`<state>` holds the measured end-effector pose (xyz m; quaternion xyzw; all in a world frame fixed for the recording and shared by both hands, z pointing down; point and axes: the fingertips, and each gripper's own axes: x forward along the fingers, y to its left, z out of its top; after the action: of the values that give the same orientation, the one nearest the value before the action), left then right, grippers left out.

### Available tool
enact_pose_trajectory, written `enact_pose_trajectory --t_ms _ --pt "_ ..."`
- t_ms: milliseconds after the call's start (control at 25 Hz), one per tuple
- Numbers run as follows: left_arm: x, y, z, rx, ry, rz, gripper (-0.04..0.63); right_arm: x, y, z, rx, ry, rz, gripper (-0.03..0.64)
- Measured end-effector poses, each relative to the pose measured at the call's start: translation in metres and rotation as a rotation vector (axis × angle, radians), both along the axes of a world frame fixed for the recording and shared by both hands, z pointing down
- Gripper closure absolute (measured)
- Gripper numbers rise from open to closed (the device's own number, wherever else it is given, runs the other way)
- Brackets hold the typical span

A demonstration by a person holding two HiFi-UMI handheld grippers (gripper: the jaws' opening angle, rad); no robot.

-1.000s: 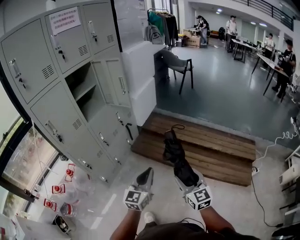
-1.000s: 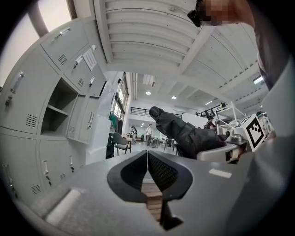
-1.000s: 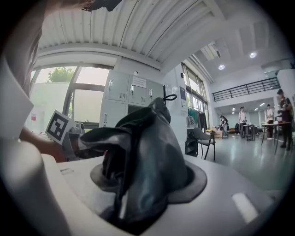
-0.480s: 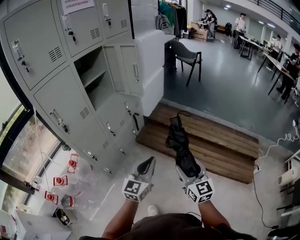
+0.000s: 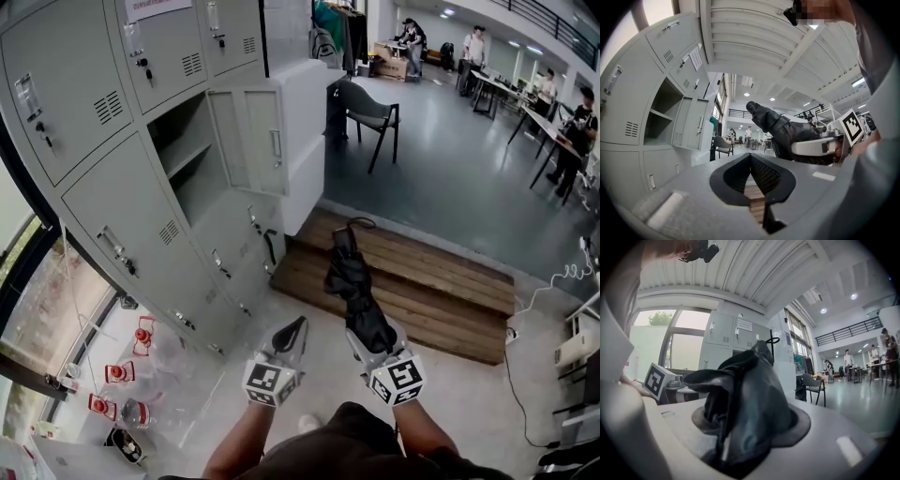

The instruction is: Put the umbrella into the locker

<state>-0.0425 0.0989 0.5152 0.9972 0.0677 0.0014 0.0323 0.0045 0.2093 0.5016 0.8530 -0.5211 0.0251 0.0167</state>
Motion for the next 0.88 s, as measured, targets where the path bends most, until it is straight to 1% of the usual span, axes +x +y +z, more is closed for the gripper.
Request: enact_pose_trajectory --t_ms 240,480,600,680,760,880 --pt "0.016 -0.011 0.007 0.0 -0.029 -0.007 0.591 0.022 -0.013 0.006 -0.006 -0.028 -0.014 0.371" --pt "0.058 -0.022 0.001 -0.002 -0.028 -0.039 0.591 0.067 -0.025 0.006 -0.027 -0.033 -0.044 0.371" --pt "0.085 -0.03 -0.002 0.024 -0.017 -0.058 0.591 0.092 -0.031 0.006 -0.033 -0.025 -0.071 0.371" --pt "0.1 -0.035 -0.002 0.012 -0.03 -0.07 0.591 0.108 -0.04 0.007 -0.045 -0.018 -0.099 0.371" --pt "0.113 -0.042 -0.003 0.004 -0.032 -0.094 0.591 0.122 -0.05 0.008 -0.053 -0.02 -0.13 0.371" --pt "0.127 -0.058 -0.003 -0.005 -0.028 -0.16 0.591 0.139 -0.063 0.01 -0.049 -0.034 -0.18 0.371"
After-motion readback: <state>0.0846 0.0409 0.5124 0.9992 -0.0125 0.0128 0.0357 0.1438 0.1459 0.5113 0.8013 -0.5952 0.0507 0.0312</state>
